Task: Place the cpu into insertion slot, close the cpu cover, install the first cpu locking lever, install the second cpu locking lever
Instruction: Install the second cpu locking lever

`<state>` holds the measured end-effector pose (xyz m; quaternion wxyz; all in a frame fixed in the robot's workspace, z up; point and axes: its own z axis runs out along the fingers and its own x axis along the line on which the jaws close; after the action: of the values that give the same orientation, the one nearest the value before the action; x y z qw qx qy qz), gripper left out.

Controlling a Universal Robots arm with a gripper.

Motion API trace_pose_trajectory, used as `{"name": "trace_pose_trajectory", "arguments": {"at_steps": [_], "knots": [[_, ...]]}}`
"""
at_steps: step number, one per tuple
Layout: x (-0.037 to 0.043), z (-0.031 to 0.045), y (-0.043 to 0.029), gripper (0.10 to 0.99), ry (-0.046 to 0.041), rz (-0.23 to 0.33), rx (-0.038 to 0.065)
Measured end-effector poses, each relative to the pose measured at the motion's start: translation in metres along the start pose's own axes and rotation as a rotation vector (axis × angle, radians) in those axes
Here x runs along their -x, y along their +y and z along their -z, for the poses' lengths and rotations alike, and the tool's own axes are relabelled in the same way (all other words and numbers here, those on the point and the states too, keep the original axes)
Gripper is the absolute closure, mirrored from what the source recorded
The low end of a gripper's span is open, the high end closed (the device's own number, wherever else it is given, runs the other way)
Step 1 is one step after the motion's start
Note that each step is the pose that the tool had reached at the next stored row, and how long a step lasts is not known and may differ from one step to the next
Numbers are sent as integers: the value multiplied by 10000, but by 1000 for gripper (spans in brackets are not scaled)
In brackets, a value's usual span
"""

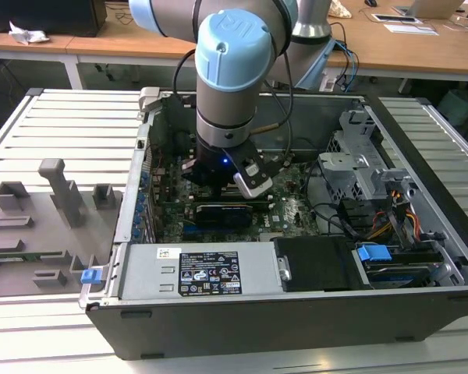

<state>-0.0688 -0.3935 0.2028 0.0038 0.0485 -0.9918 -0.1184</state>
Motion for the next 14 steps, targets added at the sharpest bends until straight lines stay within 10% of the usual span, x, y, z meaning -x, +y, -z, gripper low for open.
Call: {"name": "trace_pose_trajectory", "arguments": {"at_steps": [9,14], "knots": [[-51,-61,-4,980,-38,11,392],[-54,-22,7,980,-40,8,417]]}}
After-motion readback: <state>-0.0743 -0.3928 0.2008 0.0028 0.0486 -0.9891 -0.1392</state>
